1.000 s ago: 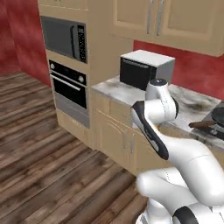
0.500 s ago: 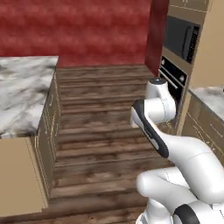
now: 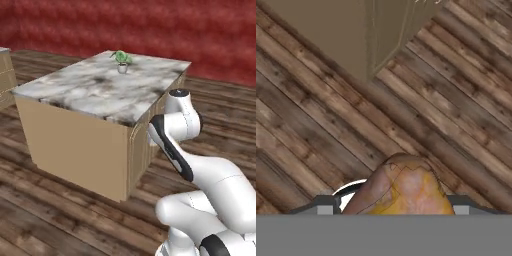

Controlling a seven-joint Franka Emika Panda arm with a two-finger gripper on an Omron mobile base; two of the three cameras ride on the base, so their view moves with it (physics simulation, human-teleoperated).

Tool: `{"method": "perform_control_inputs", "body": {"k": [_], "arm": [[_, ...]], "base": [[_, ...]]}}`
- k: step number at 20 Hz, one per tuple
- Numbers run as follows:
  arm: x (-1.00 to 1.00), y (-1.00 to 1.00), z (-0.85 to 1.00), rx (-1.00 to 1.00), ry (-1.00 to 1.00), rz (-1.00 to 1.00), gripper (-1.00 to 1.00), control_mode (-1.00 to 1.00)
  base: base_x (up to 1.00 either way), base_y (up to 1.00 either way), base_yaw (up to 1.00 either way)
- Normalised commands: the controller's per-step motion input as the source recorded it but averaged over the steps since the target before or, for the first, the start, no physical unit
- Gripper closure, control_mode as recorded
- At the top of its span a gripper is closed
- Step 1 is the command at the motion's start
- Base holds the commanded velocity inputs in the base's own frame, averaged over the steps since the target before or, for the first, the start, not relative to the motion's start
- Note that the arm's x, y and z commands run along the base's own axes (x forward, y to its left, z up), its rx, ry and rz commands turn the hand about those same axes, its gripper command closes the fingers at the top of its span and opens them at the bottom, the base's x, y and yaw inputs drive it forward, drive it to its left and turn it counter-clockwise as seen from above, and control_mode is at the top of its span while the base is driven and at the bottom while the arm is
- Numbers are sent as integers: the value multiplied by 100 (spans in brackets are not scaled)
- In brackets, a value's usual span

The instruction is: Take the chicken drumsticks from the pan and place one on each plate on the dining counter.

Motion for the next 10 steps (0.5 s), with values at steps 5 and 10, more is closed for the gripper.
{"method": "perform_control_inputs", "body": {"k": [5,10], "arm": [[0,0,0,0,0,0,100,100],[0,0,0,0,0,0,100,100]], "base": [[53,95,15],[72,100,0]]}}
